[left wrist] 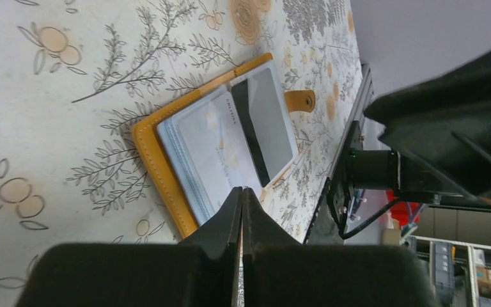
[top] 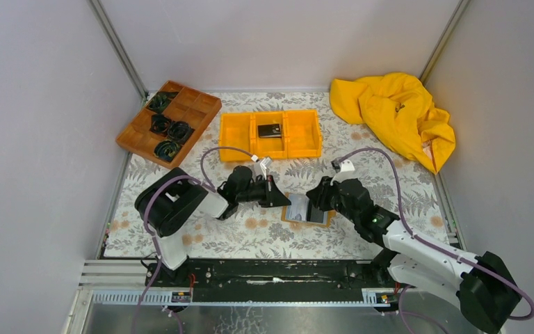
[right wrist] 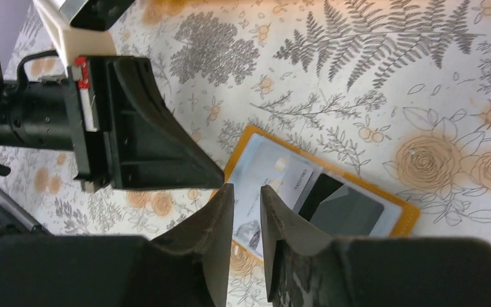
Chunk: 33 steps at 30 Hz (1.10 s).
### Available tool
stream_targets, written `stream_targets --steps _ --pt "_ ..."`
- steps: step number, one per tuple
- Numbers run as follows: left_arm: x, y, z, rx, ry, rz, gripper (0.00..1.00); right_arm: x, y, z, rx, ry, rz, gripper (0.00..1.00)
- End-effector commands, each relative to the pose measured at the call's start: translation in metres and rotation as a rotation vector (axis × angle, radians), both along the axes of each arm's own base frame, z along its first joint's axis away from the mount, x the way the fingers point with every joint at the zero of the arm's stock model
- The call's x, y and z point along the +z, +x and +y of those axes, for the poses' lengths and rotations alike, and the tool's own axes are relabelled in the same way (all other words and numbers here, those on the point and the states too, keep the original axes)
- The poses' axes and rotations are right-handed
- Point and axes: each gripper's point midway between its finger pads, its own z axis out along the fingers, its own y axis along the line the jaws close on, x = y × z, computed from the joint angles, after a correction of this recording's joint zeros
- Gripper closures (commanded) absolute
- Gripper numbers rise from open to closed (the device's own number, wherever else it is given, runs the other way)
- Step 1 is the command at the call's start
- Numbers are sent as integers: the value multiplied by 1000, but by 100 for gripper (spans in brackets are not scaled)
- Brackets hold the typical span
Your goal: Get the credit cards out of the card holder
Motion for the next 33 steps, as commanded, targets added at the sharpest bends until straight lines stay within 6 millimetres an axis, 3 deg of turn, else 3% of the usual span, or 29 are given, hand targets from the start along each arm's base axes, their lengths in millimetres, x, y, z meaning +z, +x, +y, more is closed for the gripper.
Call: stream_targets --steps 1,9,14,21,33 --pt "33 1 -14 -76 -131 -59 100 2 9 -1 9 44 -40 72" --pt "19 7 -13 -54 -80 -39 100 -33 -1 -8 28 43 -3 74" --pt "4 13 -9 -29 -7 -16 100 -36 0 -13 3 39 -3 71" --pt "-10 22 -3 8 86 -19 100 -41 2 -17 -13 24 3 50" --pt "-33 22 1 2 177 46 100 -55 2 -11 18 3 56 48"
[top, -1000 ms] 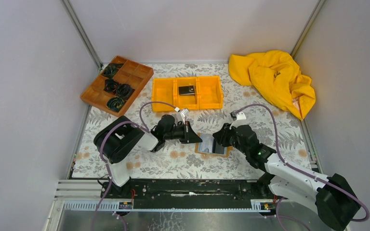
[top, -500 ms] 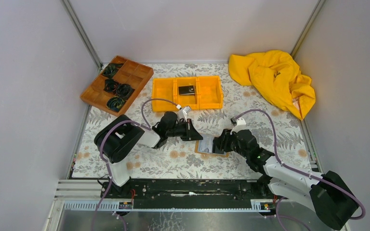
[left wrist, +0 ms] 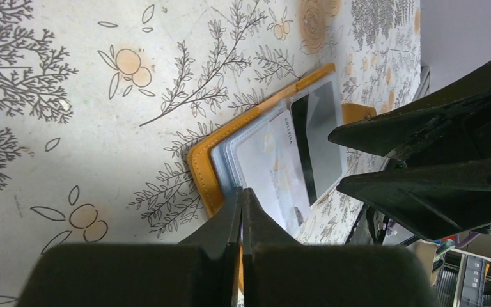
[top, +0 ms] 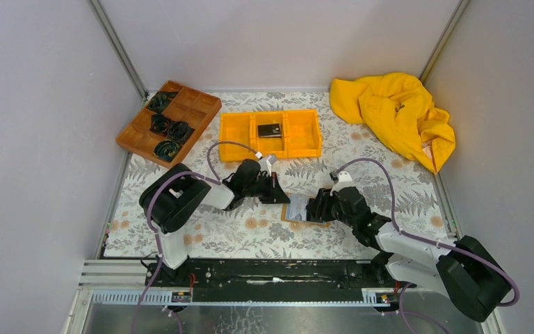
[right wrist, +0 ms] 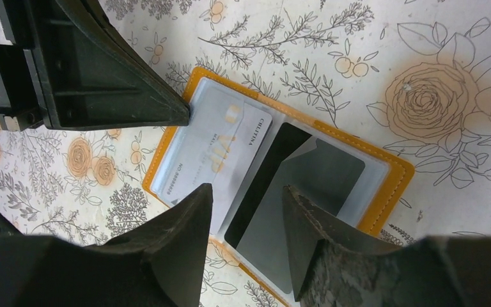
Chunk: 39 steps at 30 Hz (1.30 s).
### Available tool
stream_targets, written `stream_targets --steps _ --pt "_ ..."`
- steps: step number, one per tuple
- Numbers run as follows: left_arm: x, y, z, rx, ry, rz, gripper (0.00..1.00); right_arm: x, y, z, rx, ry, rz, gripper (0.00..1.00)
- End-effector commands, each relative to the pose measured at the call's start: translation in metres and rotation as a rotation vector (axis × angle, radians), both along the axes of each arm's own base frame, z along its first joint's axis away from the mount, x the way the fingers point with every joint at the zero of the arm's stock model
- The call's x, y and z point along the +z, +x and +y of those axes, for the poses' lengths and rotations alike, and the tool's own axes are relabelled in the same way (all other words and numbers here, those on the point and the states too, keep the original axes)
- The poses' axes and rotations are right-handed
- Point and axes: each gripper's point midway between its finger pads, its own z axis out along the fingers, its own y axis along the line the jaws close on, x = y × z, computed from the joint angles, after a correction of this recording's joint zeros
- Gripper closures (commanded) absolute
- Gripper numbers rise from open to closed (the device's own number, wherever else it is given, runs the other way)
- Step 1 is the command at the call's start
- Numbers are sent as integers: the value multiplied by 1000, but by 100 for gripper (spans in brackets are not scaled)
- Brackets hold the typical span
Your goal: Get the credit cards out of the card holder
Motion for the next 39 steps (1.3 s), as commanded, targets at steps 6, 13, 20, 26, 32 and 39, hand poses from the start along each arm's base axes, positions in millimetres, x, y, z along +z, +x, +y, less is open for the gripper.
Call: stream_targets --steps 6,13,20,26,32,39 --pt "-14 6 5 11 73 16 100 12 8 12 35 51 -30 48" --pt "-20 7 7 17 98 30 100 11 5 18 68 89 2 49" --pt "-22 6 7 17 101 36 100 8 3 24 92 116 39 49" --pt "-21 5 6 15 99 39 100 6 -2 32 138 144 70 49" --pt "-18 5 6 15 91 28 100 1 -5 39 174 153 114 49" --pt "-18 4 6 11 88 31 100 3 -7 42 185 185 125 49"
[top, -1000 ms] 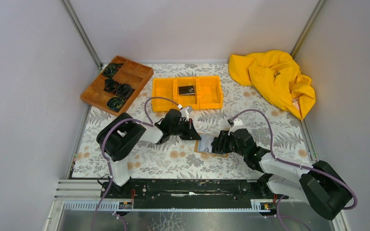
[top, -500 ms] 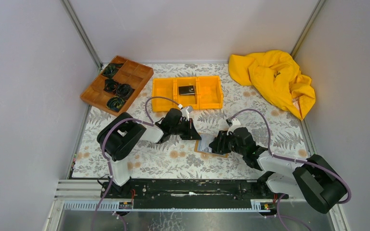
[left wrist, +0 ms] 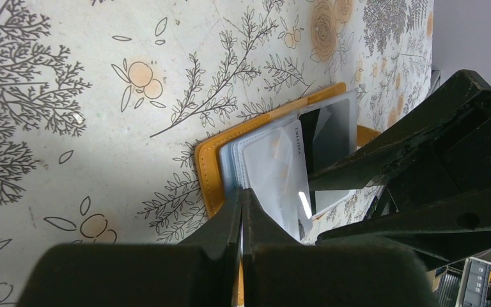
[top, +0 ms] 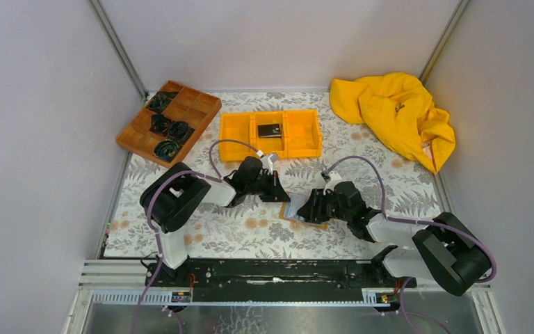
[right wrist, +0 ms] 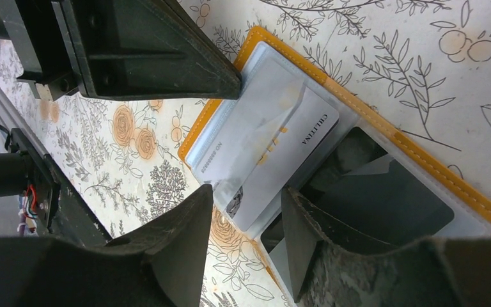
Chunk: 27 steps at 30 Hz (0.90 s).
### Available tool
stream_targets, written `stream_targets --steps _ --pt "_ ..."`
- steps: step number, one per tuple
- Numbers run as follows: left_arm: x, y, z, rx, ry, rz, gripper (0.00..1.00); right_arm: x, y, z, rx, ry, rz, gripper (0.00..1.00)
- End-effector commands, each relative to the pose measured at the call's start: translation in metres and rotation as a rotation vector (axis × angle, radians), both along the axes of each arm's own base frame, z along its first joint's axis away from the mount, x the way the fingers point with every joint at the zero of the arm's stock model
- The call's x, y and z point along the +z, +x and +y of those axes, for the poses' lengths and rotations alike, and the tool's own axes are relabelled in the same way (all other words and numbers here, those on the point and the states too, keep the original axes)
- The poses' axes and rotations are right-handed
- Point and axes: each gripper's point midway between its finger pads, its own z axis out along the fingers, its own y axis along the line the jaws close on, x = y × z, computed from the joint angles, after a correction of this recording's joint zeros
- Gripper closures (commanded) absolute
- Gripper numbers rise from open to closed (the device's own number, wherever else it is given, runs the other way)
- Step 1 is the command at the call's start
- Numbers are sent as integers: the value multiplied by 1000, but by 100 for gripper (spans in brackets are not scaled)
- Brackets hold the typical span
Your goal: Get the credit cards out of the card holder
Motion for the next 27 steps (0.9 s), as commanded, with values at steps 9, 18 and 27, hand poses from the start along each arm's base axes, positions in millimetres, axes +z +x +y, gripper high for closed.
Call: stream_targets --steps 9,18,27 --pt "-11 -3 3 -7 36 -4 100 33 3 15 46 193 -32 47" --pt "-3 -9 -5 -45 48 -36 100 31 4 17 42 258 23 48" --pt "7 -14 -9 -61 42 -59 100 42 12 11 -2 368 41 49"
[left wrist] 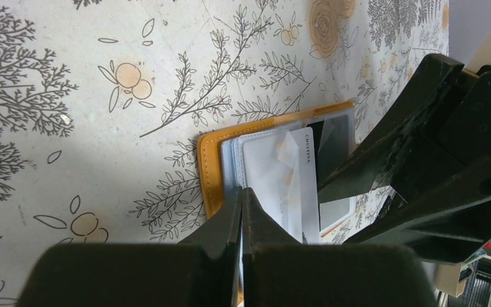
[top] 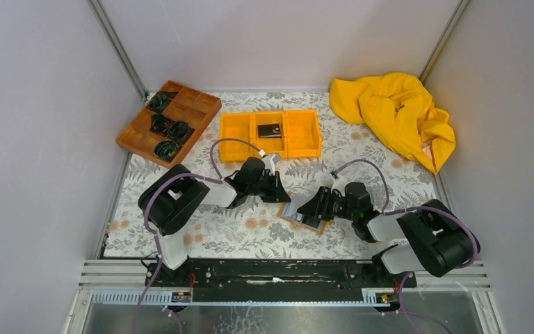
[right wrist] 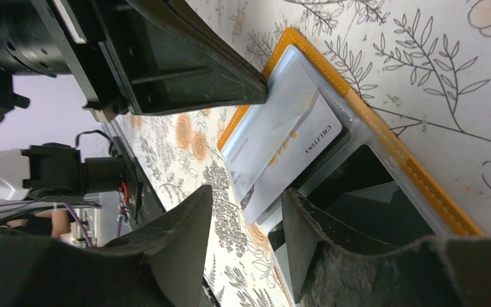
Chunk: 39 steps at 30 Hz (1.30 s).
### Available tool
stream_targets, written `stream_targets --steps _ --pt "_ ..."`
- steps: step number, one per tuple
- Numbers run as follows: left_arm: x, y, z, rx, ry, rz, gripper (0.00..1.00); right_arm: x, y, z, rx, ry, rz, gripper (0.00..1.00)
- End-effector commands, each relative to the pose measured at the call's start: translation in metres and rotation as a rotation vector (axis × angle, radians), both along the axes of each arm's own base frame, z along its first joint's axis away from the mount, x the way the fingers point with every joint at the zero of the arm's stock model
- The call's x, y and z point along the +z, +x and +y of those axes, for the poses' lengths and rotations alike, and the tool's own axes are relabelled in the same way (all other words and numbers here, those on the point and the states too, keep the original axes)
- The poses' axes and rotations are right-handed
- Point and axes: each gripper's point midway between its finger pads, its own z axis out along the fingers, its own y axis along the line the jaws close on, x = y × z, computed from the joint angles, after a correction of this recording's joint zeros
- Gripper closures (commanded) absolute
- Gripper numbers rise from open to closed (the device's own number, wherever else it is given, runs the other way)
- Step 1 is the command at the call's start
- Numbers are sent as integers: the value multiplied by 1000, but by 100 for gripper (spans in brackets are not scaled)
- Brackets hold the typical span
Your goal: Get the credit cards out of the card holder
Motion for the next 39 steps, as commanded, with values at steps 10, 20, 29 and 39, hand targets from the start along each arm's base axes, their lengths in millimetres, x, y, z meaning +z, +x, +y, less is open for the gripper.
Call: stream_targets --steps 10,20,29,39 --pt "11 -14 -8 -56 2 -18 100 35 26 15 -1 165 -49 49" --pt "11 -15 -8 -56 8 -19 100 39 35 20 2 179 -53 52" --pt "3 -13 -7 -50 29 -8 100 24 28 12 -5 124 -49 54" --pt "-6 -4 1 -7 85 -14 100 22 32 2 -42 59 -69 57"
